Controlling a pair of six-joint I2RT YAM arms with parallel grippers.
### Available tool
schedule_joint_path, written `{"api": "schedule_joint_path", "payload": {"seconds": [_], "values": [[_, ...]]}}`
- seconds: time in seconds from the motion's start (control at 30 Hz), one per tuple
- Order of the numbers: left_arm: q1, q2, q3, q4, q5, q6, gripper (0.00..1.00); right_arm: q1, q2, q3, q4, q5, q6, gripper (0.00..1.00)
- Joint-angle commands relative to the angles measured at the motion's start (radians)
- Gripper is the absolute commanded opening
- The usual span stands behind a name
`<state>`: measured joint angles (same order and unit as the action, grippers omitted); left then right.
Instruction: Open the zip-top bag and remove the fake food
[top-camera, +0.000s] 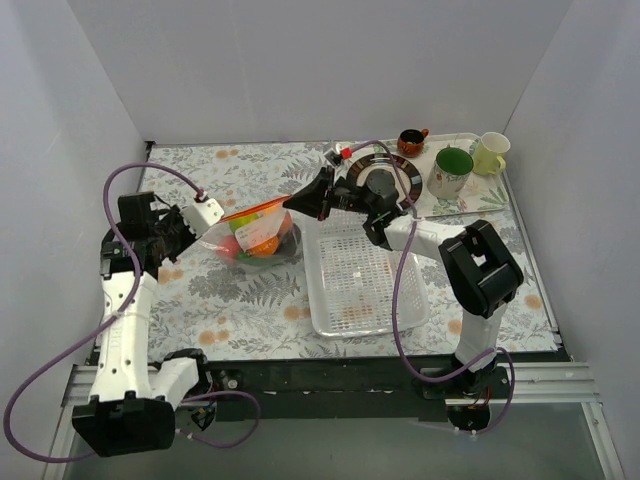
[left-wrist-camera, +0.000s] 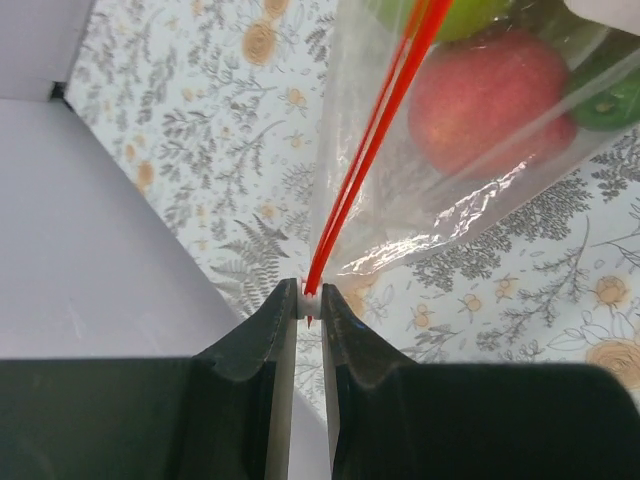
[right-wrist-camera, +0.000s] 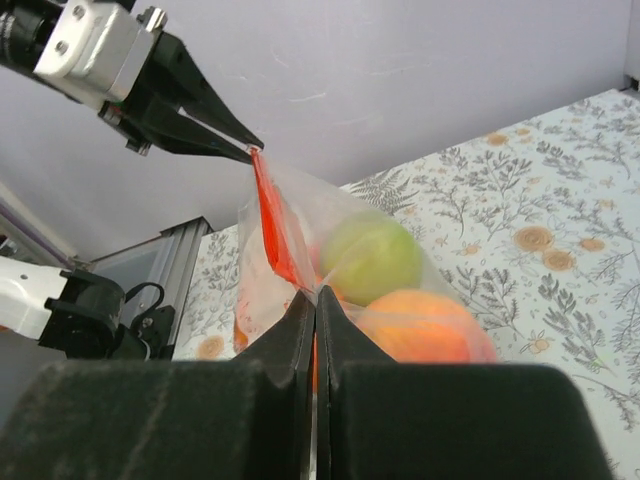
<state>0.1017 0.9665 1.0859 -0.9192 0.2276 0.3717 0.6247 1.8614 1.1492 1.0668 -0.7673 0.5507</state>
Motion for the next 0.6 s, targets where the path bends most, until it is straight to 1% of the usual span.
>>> {"api": "schedule_joint_path", "payload": {"seconds": [0.0, 0.03, 0.13, 0.17, 0.2, 0.23, 0.27, 0.3, 0.37, 0.4, 0.47, 0.5, 0.53, 0.57], "values": [[0.170, 0.069, 0.037, -0.079, -0.027, 0.065, 0.00, -0.040, -0.056, 0.018, 0.039, 0.109, -0.011, 0.01], [0.196, 0.083, 0.051, -0.086, -0.016, 0.067, 0.00, -0.040, -0.053, 0.018, 0.036, 0.106, -0.009, 0.01], [0.204, 0.129, 0.092, -0.119, 0.022, 0.043, 0.00, -0.031, -0.033, 0.040, 0.022, 0.073, -0.005, 0.01], [0.204, 0.136, 0.103, -0.131, 0.062, 0.033, 0.00, -0.019, -0.021, 0.058, -0.005, 0.054, -0.006, 0.07], [0.204, 0.140, 0.135, -0.160, 0.087, 0.020, 0.00, -0.013, -0.015, 0.070, -0.022, 0.046, -0.015, 0.18], [0.204, 0.141, 0.150, -0.177, 0.111, 0.009, 0.00, -0.005, -0.011, 0.078, -0.043, 0.036, -0.021, 0.59], [0.204, 0.144, 0.170, -0.188, 0.139, -0.025, 0.00, 0.009, -0.011, 0.087, -0.068, 0.027, -0.032, 0.88], [0.204, 0.149, 0.202, -0.208, 0.176, -0.042, 0.00, 0.015, -0.016, 0.099, -0.114, 0.023, -0.061, 0.98], [0.204, 0.159, 0.238, -0.242, 0.219, -0.082, 0.00, 0.036, -0.062, 0.092, -0.178, 0.057, -0.112, 0.98], [0.204, 0.170, 0.258, -0.301, 0.278, -0.086, 0.00, 0.044, -0.083, 0.074, -0.241, 0.072, -0.138, 0.98], [0.205, 0.179, 0.307, -0.369, 0.340, -0.091, 0.00, 0.072, -0.155, 0.050, -0.298, 0.118, -0.222, 0.98], [0.205, 0.182, 0.313, -0.430, 0.378, -0.091, 0.00, 0.084, -0.178, 0.044, -0.341, 0.135, -0.257, 0.98], [0.205, 0.175, 0.309, -0.454, 0.436, -0.088, 0.02, 0.099, -0.200, 0.035, -0.417, 0.154, -0.314, 0.98], [0.204, 0.167, 0.292, -0.466, 0.466, -0.093, 0.04, 0.134, -0.238, 0.038, -0.467, 0.190, -0.343, 0.98]]}}
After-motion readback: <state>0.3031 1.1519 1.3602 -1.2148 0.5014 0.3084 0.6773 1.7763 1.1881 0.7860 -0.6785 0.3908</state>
